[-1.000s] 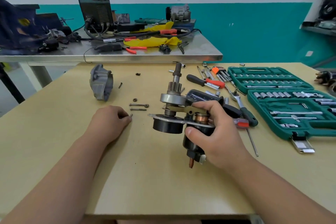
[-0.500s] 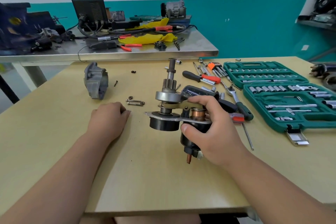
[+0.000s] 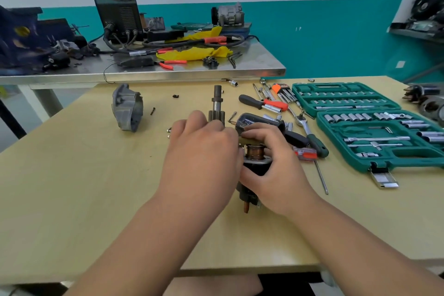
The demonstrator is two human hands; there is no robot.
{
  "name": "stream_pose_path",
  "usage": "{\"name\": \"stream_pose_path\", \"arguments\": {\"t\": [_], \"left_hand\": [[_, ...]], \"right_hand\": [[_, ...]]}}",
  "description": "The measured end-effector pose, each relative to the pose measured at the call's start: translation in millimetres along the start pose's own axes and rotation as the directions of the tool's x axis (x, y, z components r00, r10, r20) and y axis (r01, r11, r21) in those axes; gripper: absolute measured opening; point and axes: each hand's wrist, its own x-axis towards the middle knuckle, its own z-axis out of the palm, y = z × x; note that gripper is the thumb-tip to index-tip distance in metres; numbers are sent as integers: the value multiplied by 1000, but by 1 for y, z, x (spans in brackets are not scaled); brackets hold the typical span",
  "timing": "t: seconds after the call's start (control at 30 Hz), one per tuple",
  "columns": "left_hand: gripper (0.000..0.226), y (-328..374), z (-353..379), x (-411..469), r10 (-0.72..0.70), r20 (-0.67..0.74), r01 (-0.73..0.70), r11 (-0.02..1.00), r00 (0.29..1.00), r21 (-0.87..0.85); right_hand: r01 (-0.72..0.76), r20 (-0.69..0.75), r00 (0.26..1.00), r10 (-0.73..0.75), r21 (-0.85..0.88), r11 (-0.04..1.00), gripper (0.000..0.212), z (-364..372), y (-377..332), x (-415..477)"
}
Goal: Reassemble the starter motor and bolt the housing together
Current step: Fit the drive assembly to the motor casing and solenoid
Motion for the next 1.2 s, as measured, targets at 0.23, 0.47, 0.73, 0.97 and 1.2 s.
{"name": "stream_pose_path", "arguments": {"t": [0.23, 0.47, 0.73, 0.97, 1.2], "left_hand": [[10, 8, 3, 8, -120, 74, 118, 993, 990, 28], [17, 5, 2, 8, -175, 42, 174, 984, 984, 33], [31, 15, 2, 11, -137, 108, 119, 980, 985, 157], [39, 15, -3, 10, -146, 145, 110, 967, 979, 231], [40, 10, 1, 11, -165, 133, 130, 963, 977, 237]], "right_hand": [[26, -5, 1000, -26, -17, 1000, 49, 1, 0, 0], [7, -14, 1000, -7, -4, 1000, 50, -1, -1, 0], [60, -19, 998, -62, -73, 995, 50, 1, -4, -2], [89, -3, 996, -89, -73, 993, 49, 2, -6, -3], [82, -1, 997, -82, -80, 993, 50, -1, -6, -3]]}}
